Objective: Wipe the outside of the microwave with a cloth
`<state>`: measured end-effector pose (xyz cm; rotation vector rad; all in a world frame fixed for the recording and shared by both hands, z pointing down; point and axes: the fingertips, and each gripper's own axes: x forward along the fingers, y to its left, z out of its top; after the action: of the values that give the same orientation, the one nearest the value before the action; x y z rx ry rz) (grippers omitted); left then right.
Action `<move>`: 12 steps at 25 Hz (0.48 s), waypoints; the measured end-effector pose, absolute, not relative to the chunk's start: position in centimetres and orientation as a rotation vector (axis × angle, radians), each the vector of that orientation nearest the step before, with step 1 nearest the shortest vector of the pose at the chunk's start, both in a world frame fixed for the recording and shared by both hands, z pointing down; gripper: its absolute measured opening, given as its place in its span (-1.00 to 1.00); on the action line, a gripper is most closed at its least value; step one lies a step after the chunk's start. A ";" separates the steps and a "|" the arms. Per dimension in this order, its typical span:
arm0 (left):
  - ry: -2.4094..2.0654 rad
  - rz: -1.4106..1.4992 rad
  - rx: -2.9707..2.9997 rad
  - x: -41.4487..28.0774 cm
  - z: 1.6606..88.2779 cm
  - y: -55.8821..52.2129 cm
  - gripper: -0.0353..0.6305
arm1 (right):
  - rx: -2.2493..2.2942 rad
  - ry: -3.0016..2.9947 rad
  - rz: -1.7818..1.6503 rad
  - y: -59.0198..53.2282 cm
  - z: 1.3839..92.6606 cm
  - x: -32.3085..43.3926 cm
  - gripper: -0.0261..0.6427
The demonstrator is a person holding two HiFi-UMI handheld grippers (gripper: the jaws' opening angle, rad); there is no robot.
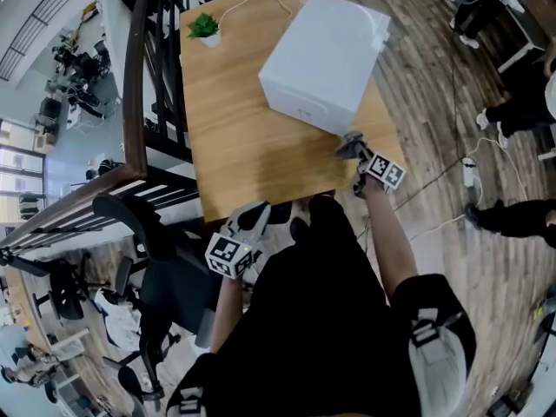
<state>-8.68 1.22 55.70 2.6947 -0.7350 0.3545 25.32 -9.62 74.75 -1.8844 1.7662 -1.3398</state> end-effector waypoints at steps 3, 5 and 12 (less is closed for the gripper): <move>-0.736 0.357 2.700 -8.2 55.7 1.3 -0.91 | -1.889 1.813 -1.297 -8.3 73.3 26.6 -0.84; -0.743 0.347 2.707 -7.6 55.3 1.2 -0.91 | -1.909 1.863 -1.259 -7.4 72.0 27.7 -0.84; -0.712 0.354 2.702 -3.0 54.2 1.1 -0.91 | -1.867 2.229 -1.031 -4.6 66.2 28.6 -0.84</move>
<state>-2.95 1.11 54.20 2.7020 -0.7117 0.3536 28.62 -4.65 66.18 -1.8675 2.2293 -1.0314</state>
